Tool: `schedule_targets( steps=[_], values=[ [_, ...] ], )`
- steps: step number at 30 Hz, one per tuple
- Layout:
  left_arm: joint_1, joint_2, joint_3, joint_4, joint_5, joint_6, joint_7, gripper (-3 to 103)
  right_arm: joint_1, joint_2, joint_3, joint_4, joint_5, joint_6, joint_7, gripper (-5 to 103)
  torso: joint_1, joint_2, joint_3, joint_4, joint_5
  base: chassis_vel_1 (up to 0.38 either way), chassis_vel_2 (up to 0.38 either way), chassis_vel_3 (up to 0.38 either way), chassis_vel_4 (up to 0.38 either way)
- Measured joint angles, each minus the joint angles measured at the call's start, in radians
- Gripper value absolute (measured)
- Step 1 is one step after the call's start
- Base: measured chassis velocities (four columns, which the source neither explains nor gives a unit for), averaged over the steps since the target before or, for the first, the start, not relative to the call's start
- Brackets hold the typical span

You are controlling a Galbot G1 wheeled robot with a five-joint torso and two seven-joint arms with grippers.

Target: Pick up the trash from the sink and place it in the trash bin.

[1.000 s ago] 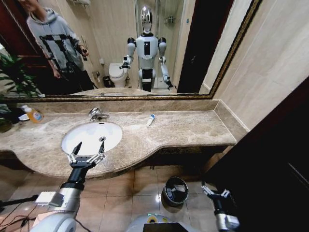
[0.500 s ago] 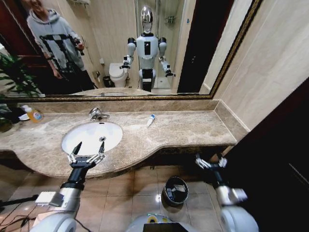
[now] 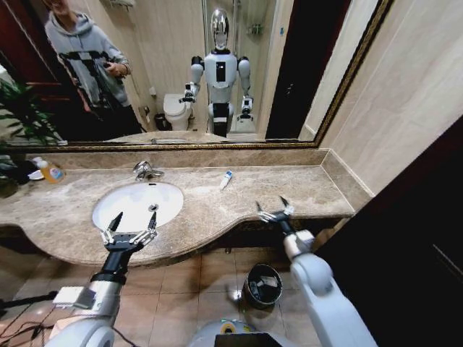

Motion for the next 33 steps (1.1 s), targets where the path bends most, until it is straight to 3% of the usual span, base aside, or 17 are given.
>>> schedule_targets(
  steps=[2,8,12,19,33],
  values=[
    [0.0,0.0,0.0,0.0,0.0,0.0,0.0,100,0.07,0.011,-0.061,-0.043,0.026,-0.03,0.037,100,0.0,0.0,0.0,0.0001,0.0,0.0,0.0,0.0,0.0],
    [0.0,0.0,0.0,0.0,0.0,0.0,0.0,100,0.323,0.145,-0.242,-0.249,0.039,-0.1,0.202,100,0.0,0.0,0.0,0.0003,-0.0002,0.0,0.0,0.0,0.0],
    [0.0,0.0,0.0,0.0,0.0,0.0,0.0,100,0.397,0.19,-0.288,-0.322,0.03,-0.116,0.249,100,0.0,0.0,0.0,0.0002,-0.0002,0.0,0.0,0.0,0.0],
    [0.0,0.0,0.0,0.0,0.0,0.0,0.0,100,0.528,0.307,-0.333,-0.541,0.032,-0.152,0.408,100,0.0,0.0,0.0,0.0001,-0.0003,0.0,0.0,0.0,0.0],
    [0.0,0.0,0.0,0.0,0.0,0.0,0.0,100,0.555,0.324,-0.289,-0.721,0.033,-0.106,0.454,100,0.0,0.0,0.0,-0.0001,0.0003,0.0,0.0,0.0,0.0]
  ],
)
